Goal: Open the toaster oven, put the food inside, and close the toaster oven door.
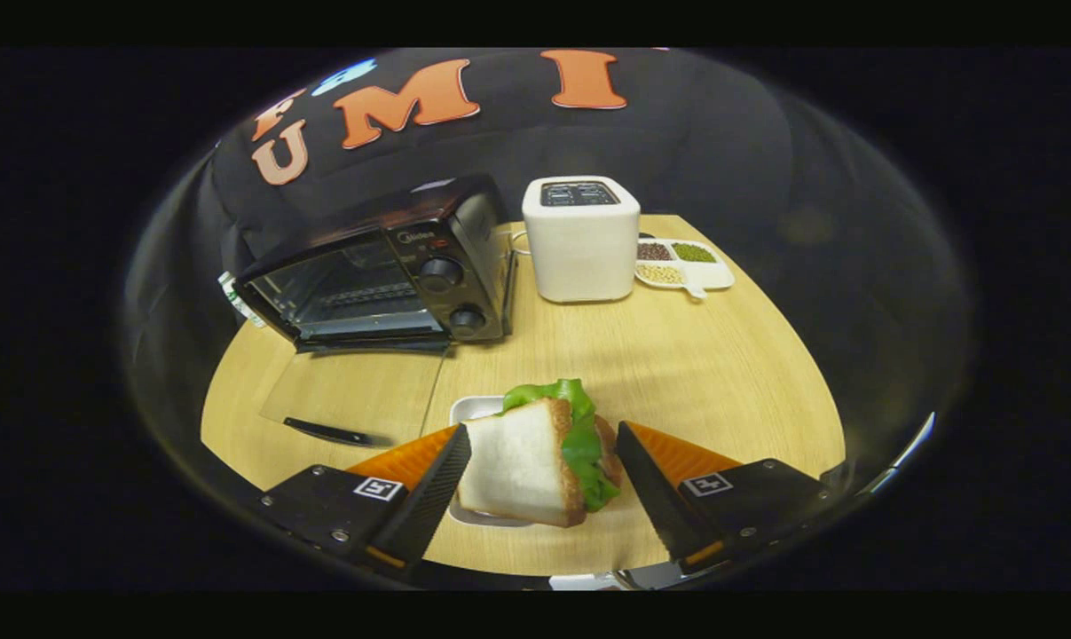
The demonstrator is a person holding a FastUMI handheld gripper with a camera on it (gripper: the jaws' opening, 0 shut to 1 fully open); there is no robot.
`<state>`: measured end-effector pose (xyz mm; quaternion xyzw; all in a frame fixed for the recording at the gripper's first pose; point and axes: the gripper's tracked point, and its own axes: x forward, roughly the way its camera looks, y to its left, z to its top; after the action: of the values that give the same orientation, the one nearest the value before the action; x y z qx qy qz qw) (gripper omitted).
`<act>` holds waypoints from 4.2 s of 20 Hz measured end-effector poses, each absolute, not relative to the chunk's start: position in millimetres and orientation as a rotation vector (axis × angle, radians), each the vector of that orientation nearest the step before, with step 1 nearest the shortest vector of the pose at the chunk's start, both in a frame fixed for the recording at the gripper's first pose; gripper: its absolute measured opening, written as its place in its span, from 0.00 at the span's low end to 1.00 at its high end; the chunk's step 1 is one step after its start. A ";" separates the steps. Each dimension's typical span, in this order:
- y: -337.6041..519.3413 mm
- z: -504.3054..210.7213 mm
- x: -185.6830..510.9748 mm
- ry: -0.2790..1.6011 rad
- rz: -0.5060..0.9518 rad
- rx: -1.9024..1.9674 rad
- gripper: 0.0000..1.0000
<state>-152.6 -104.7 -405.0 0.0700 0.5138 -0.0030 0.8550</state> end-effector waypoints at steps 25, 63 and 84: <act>-75.1 -379.9 -138.2 1.091 0.007 0.435 0.36; 127.6 -385.4 5.0 0.811 0.101 1.005 0.36; 96.6 -416.0 45.2 0.592 -0.168 0.817 0.49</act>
<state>45.2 96.6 -416.0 0.3908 0.2834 -0.0805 0.8720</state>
